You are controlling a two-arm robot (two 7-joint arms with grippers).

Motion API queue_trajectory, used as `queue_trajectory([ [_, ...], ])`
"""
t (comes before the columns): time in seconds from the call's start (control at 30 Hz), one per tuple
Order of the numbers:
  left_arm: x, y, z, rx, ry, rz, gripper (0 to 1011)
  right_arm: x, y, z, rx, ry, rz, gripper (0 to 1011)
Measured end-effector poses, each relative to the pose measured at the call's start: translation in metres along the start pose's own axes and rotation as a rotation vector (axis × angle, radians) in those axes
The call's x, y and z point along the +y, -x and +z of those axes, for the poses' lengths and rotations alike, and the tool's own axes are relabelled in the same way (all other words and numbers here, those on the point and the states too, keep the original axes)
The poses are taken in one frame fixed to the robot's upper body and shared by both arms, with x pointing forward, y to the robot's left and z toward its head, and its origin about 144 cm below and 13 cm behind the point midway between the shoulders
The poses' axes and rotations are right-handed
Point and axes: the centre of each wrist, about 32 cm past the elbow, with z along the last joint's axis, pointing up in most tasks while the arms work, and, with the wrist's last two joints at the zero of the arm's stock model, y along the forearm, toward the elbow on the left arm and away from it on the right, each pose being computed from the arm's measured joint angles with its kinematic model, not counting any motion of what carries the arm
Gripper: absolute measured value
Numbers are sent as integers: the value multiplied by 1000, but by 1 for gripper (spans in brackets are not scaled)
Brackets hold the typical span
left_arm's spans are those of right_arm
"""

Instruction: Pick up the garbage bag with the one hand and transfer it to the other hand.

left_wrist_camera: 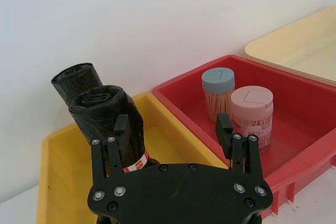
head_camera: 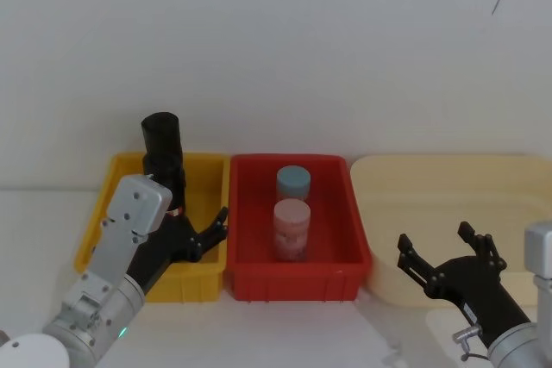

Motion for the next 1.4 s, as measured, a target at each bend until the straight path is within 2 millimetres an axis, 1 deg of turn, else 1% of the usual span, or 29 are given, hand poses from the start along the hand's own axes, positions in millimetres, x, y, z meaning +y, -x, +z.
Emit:
queue_trajectory([
  [1.4, 0, 0, 0, 0, 0, 0, 1001, 0, 0, 0, 0, 0, 0, 1004],
])
